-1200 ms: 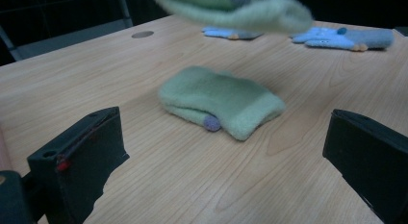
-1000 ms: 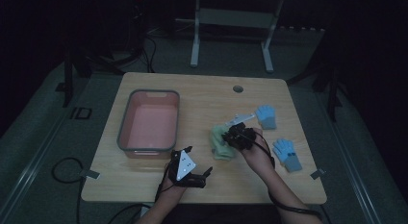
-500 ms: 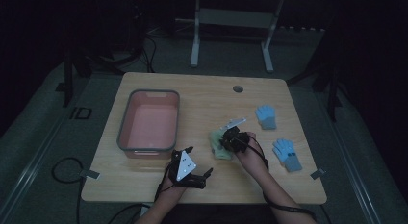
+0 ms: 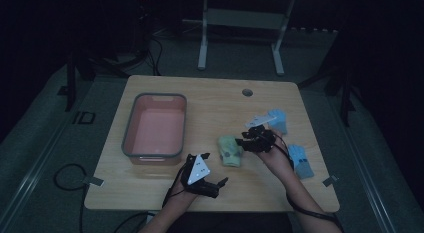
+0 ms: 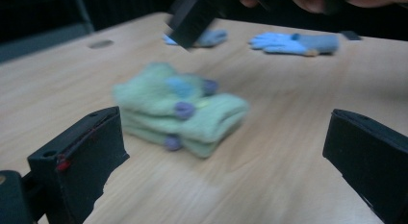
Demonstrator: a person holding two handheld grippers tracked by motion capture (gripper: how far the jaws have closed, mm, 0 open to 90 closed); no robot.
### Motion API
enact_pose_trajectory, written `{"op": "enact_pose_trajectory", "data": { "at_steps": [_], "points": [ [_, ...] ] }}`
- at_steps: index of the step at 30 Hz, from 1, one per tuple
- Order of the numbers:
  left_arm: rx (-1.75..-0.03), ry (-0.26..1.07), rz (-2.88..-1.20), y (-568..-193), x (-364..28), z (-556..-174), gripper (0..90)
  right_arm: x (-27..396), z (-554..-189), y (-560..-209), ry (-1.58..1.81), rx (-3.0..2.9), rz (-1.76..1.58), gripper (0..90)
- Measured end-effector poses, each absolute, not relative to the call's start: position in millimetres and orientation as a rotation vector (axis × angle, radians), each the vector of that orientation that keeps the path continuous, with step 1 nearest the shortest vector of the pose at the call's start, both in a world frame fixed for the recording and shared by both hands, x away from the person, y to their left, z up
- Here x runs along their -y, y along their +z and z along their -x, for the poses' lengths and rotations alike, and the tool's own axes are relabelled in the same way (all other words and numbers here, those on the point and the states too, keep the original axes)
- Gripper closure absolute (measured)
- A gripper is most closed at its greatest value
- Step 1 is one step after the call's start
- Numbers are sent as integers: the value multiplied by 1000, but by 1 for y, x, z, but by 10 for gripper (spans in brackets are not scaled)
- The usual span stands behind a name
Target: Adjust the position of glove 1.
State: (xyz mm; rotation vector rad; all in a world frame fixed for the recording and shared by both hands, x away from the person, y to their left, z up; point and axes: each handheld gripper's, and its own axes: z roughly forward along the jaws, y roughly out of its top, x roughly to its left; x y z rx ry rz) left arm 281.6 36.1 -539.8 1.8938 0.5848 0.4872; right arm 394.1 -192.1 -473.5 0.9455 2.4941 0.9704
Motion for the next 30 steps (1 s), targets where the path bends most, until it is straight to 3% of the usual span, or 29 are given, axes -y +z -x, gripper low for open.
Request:
{"op": "enact_pose_trajectory", "data": {
  "at_steps": [3,6,8,14,21,27,30],
  "points": [
    [-539,525,-1994,-533,-23,-287,6,199,-402,-465,1011,-2489,-913,545],
    [-464,408,-2049,-532,-13,-303,6,203,-411,-465,1061,-2501,-921,511],
    [-419,414,-2089,-533,-7,-312,12,202,-418,-468,1071,-2518,-921,504],
    [-313,431,-2137,-536,1,-326,230,192,-432,-480,1088,-2583,-918,455],
    [-257,436,-2237,-547,8,-343,369,179,-446,-505,1076,-2654,-985,403],
    [-264,421,-2285,-553,13,-349,377,180,-452,-527,1029,-2712,-1065,397],
    [-252,450,-2295,-556,15,-347,374,183,-456,-534,1087,-2769,-1136,463]
  ]
}}
